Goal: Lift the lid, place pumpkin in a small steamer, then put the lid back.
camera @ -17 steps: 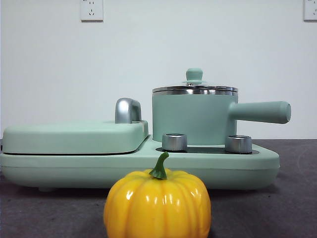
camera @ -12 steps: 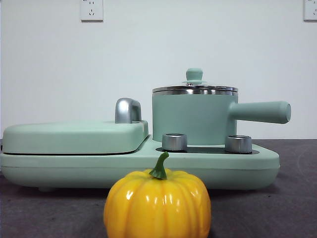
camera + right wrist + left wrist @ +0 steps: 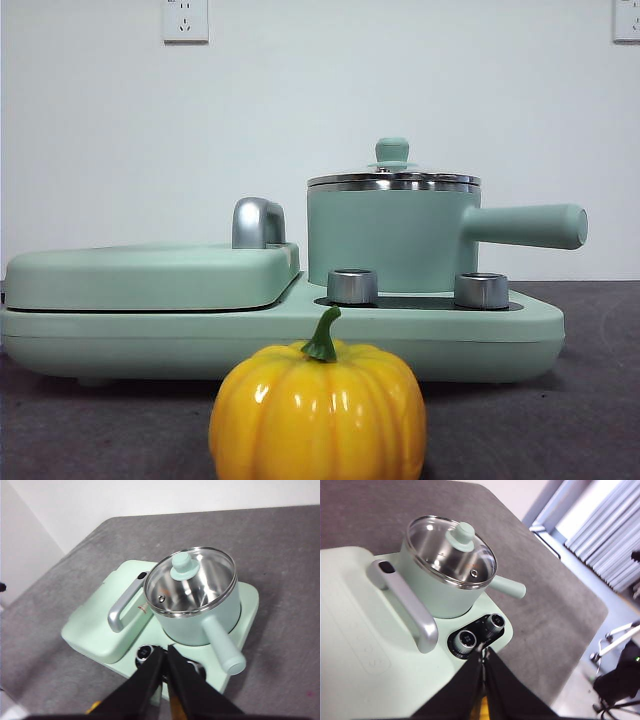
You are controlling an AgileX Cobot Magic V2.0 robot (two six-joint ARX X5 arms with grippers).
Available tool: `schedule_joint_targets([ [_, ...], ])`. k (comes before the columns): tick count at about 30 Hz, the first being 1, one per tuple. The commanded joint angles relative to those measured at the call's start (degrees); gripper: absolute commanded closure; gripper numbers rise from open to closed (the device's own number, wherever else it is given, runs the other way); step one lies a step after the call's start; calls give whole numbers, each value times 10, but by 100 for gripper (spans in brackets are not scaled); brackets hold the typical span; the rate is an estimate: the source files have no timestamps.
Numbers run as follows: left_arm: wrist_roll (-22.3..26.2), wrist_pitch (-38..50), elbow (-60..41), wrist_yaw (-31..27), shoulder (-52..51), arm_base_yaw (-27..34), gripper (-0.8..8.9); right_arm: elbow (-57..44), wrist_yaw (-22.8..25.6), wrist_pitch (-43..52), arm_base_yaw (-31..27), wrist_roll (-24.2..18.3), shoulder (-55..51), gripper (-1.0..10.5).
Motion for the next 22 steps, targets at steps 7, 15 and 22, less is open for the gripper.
schedule_joint_targets([
  [7, 37, 30, 10, 4, 25, -6, 471, 8, 3, 3, 0, -37, 4, 683],
  [15, -25, 91, 10, 3, 48, -13, 335, 8, 4, 7, 0, -36, 5, 453],
  [22, -35, 111, 38, 3, 116, -43, 336, 8, 3, 7, 0, -36, 4, 453],
])
